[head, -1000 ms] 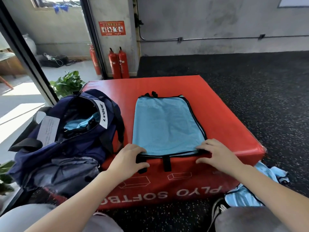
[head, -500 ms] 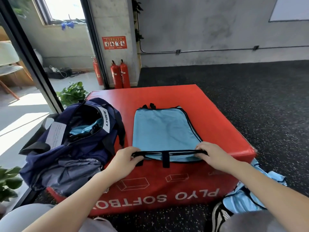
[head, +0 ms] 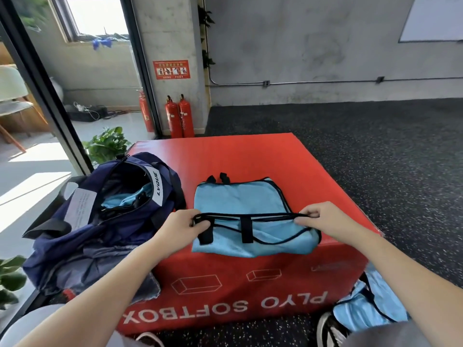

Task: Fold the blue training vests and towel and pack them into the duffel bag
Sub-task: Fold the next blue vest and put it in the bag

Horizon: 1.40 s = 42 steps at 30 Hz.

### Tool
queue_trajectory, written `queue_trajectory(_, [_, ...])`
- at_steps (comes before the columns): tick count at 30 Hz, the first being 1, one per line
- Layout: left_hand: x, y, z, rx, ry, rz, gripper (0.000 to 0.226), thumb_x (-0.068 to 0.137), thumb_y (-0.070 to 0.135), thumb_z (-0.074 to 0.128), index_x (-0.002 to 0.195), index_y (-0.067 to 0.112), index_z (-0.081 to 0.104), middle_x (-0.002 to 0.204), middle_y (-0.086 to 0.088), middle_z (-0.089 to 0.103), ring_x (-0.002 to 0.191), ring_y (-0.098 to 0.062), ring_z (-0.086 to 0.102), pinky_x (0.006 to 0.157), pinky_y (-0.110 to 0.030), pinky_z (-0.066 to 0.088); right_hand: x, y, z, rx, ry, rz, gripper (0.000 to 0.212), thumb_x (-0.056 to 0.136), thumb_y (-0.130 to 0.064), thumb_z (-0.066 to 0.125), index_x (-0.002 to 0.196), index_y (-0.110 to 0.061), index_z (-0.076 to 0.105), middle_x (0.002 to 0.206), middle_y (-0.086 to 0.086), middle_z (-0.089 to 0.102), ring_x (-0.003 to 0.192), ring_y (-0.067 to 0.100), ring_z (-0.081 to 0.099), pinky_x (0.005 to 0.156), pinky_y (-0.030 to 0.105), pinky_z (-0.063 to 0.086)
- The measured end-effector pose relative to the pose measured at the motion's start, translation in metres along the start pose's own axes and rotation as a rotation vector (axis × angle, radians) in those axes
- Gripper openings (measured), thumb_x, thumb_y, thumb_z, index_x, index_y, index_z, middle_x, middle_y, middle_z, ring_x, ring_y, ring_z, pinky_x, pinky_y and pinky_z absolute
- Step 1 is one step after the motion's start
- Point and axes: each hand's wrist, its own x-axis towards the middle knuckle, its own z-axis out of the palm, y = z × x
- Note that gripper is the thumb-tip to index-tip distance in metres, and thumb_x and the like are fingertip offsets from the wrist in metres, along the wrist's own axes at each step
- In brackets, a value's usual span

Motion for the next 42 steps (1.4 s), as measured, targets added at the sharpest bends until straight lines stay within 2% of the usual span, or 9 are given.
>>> queue_trajectory(5, [0.019, 0.008, -0.021, -0.244, 0.045, -0.025, 0.019, 0.093, 0.039, 0.067, 0.096, 0.021, 0.073, 0.086, -0.016, 0.073, 0.057, -0.014, 0.059, 0.063, -0.032, 0.048, 0.021, -0.015, -0.016, 0.187, 0.013, 0.009, 0.016, 0.082, -0.027, 0.081, 0.088, -0.012, 0.08, 0.09, 0.013, 0.077, 0.079, 0.015, 0.067, 0.076, 0.027, 0.049])
queue_trajectory(9, [0.05, -0.004, -0.018, -0.219, 0.087, -0.072, 0.016, 0.089, 0.039, 0.067, 0.092, 0.026, 0.074, 0.088, -0.002, 0.076, 0.09, -0.022, 0.072, 0.087, -0.045, 0.055, 0.055, -0.018, -0.013, 0.233, 0.005, 0.044, 0.027, 0.074, -0.039, 0.079, 0.09, -0.017, 0.08, 0.096, 0.011, 0.078, 0.082, 0.015, 0.067, 0.078, 0.033, 0.048])
queue_trajectory(16, [0.108, -0.021, 0.007, -0.077, 0.164, -0.232, 0.032, 0.097, 0.029, 0.061, 0.072, 0.012, 0.051, 0.068, -0.002, 0.056, 0.065, -0.017, 0.051, 0.055, -0.03, 0.035, 0.129, -0.01, -0.002, 0.198, 0.041, 0.087, 0.008, 0.087, -0.028, 0.077, 0.089, -0.023, 0.082, 0.089, -0.005, 0.078, 0.082, 0.005, 0.066, 0.074, 0.019, 0.046])
queue_trajectory(21, [0.144, -0.033, 0.024, -0.011, 0.171, -0.299, 0.031, 0.097, 0.033, 0.058, 0.081, 0.007, 0.054, 0.074, -0.007, 0.06, 0.067, -0.023, 0.055, 0.052, -0.03, 0.037, 0.169, -0.001, 0.006, -0.081, 0.057, 0.077, 0.011, 0.091, -0.035, 0.074, 0.091, -0.026, 0.08, 0.083, -0.012, 0.076, 0.085, 0.005, 0.068, 0.073, 0.018, 0.046])
queue_trajectory(25, [0.154, -0.041, 0.033, 0.057, 0.197, -0.286, 0.032, 0.095, 0.034, 0.063, 0.069, 0.021, 0.049, 0.067, 0.002, 0.054, 0.061, -0.013, 0.049, 0.049, -0.021, 0.031, 0.182, 0.005, 0.013, -0.452, 0.027, 0.071, 0.013, 0.095, -0.036, 0.068, 0.099, -0.026, 0.075, 0.078, -0.016, 0.067, 0.066, -0.001, 0.054, 0.055, 0.016, 0.035])
queue_trajectory(27, [0.158, -0.046, 0.037, 0.105, 0.2, -0.248, 0.036, 0.094, 0.034, 0.065, 0.065, 0.03, 0.044, 0.069, 0.005, 0.051, 0.064, -0.013, 0.049, 0.051, -0.018, 0.026, 0.188, 0.008, 0.015, -0.547, 0.024, 0.06, 0.017, 0.095, -0.037, 0.067, 0.106, -0.026, 0.073, 0.091, -0.01, 0.068, 0.077, 0.005, 0.057, 0.063, 0.02, 0.042])
queue_trajectory(33, [0.157, -0.044, 0.039, 0.111, 0.248, -0.272, 0.034, 0.092, 0.04, 0.069, 0.119, 0.021, 0.06, 0.111, 0.001, 0.046, 0.087, -0.014, 0.05, 0.076, -0.027, 0.04, 0.19, -0.009, 0.027, -0.531, -0.064, -0.194, 0.03, 0.086, -0.054, 0.072, 0.108, -0.033, 0.072, 0.102, -0.018, 0.064, 0.098, 0.004, 0.059, 0.087, 0.027, 0.048])
queue_trajectory(38, [0.141, -0.034, 0.044, 0.171, 0.242, -0.157, 0.048, 0.09, 0.05, 0.066, 0.13, 0.026, 0.053, 0.117, 0.005, 0.049, 0.099, -0.019, 0.059, 0.086, -0.037, 0.051, 0.186, -0.006, 0.033, -0.633, -0.276, -0.128, 0.043, 0.073, -0.055, 0.082, 0.11, -0.037, 0.072, 0.107, -0.025, 0.066, 0.105, 0.001, 0.058, 0.098, 0.026, 0.046])
queue_trajectory(42, [0.134, -0.032, 0.046, 0.098, 0.233, -0.11, 0.057, 0.082, 0.042, 0.077, 0.132, 0.028, 0.053, 0.117, 0.008, 0.047, 0.092, -0.011, 0.059, 0.087, -0.033, 0.052, 0.188, 0.001, 0.021, -0.604, -0.226, -0.068, 0.018, 0.08, -0.044, 0.08, 0.096, -0.038, 0.075, 0.097, -0.021, 0.071, 0.099, 0.005, 0.062, 0.095, 0.033, 0.047])
